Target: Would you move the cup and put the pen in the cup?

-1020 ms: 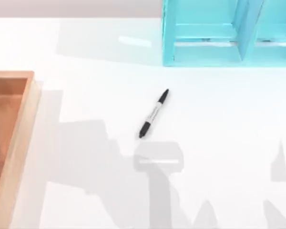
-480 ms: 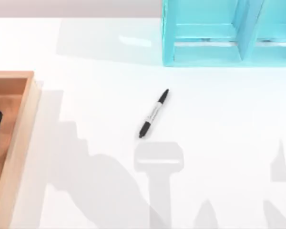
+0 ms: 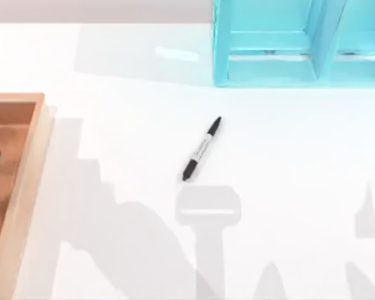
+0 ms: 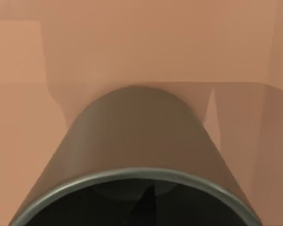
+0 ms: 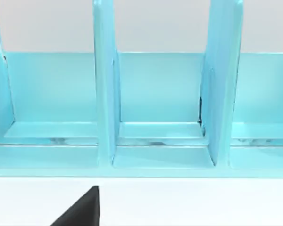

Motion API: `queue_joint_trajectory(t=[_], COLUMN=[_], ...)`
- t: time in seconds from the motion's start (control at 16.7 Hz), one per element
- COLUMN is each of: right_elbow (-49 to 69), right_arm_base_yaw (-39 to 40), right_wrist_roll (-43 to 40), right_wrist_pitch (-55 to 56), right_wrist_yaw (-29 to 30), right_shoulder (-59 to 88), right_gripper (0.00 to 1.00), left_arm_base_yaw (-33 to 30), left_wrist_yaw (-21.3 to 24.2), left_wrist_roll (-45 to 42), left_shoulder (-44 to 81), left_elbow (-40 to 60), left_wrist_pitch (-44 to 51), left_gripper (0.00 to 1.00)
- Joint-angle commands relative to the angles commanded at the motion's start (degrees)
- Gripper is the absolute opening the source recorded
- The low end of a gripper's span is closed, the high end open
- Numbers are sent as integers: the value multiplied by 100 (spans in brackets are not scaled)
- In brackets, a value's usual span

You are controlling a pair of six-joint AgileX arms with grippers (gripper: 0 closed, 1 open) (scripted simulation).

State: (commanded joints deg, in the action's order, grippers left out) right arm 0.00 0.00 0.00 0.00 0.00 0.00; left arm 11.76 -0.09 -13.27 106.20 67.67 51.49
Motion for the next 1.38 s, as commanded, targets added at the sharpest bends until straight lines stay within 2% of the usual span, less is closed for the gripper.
queue_joint_trajectory(t=[0.36, 1.02, 1.38], right_elbow=[0, 0, 0], right_arm_base_yaw=[0, 0, 0], right_wrist_roll=[0, 0, 0], right_wrist_pitch=[0, 0, 0], right_wrist_yaw=[0, 0, 0], right_shoulder=[0, 0, 0], right_gripper=[100, 100, 100], left_arm_base_yaw=[0, 7, -252], left_wrist_yaw=[0, -8, -69], left_wrist_roll=[0, 61, 1066], left_shoulder=[0, 23, -110], left_elbow=[0, 63, 1212], left_wrist_pitch=[0, 36, 519], left_gripper=[2, 0, 0])
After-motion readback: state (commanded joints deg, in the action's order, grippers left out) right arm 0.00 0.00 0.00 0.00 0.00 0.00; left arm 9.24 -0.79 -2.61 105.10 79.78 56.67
